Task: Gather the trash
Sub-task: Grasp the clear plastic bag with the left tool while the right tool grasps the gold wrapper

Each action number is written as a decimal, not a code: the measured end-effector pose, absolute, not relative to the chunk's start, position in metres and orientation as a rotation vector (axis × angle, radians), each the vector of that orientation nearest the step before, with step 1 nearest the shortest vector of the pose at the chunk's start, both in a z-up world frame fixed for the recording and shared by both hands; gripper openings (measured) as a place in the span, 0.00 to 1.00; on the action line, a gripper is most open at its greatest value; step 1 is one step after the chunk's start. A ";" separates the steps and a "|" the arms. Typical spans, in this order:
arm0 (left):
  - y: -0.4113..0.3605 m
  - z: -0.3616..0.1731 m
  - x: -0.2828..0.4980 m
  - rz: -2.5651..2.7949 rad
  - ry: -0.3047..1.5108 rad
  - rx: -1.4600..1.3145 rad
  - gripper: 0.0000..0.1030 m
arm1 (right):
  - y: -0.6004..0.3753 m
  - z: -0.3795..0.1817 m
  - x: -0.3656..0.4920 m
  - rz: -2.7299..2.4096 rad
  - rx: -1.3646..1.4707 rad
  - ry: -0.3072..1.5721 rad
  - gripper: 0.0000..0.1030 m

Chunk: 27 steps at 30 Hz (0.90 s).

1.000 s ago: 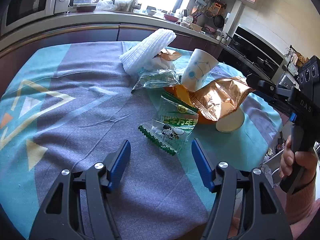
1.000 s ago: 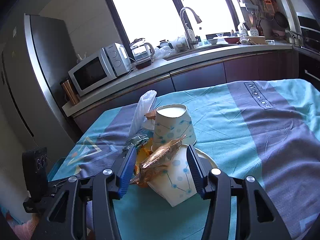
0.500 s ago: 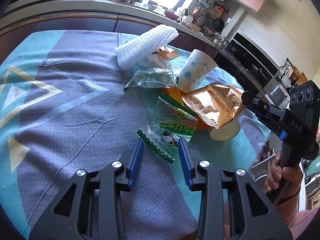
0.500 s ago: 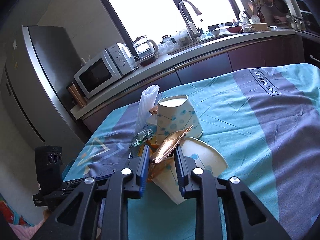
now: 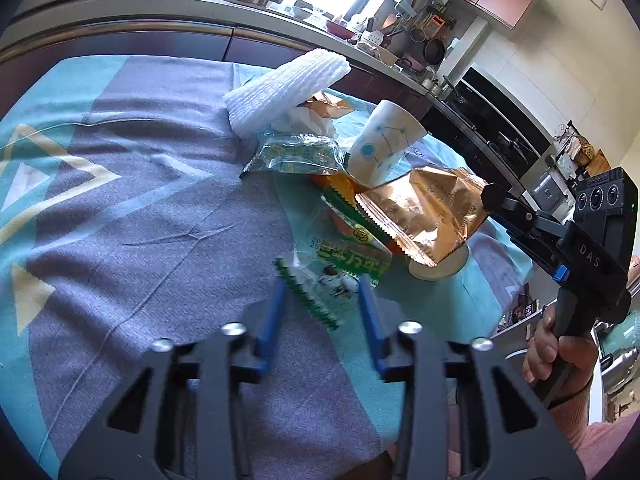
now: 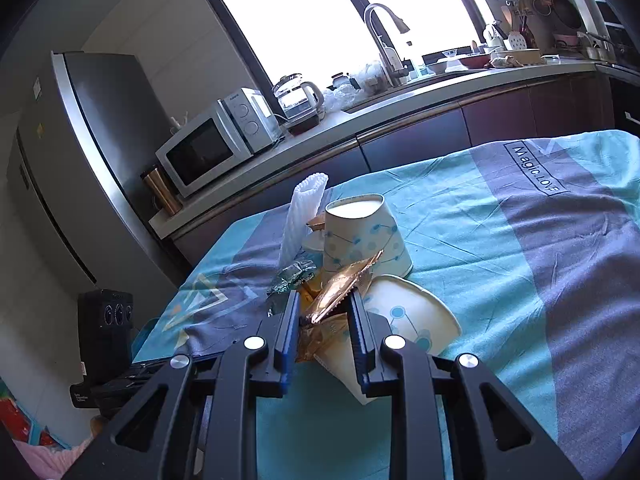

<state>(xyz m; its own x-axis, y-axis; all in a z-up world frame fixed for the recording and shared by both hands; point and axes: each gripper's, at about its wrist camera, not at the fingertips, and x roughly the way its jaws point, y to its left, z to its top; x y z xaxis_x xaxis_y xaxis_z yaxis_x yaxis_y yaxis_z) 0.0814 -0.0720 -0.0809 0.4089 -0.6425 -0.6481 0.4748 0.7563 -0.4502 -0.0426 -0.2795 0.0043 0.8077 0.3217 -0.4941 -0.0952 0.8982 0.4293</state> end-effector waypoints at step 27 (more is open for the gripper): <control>-0.031 -0.055 0.056 -0.642 0.814 -0.211 0.19 | -0.265 0.020 -0.048 0.311 0.392 0.544 0.21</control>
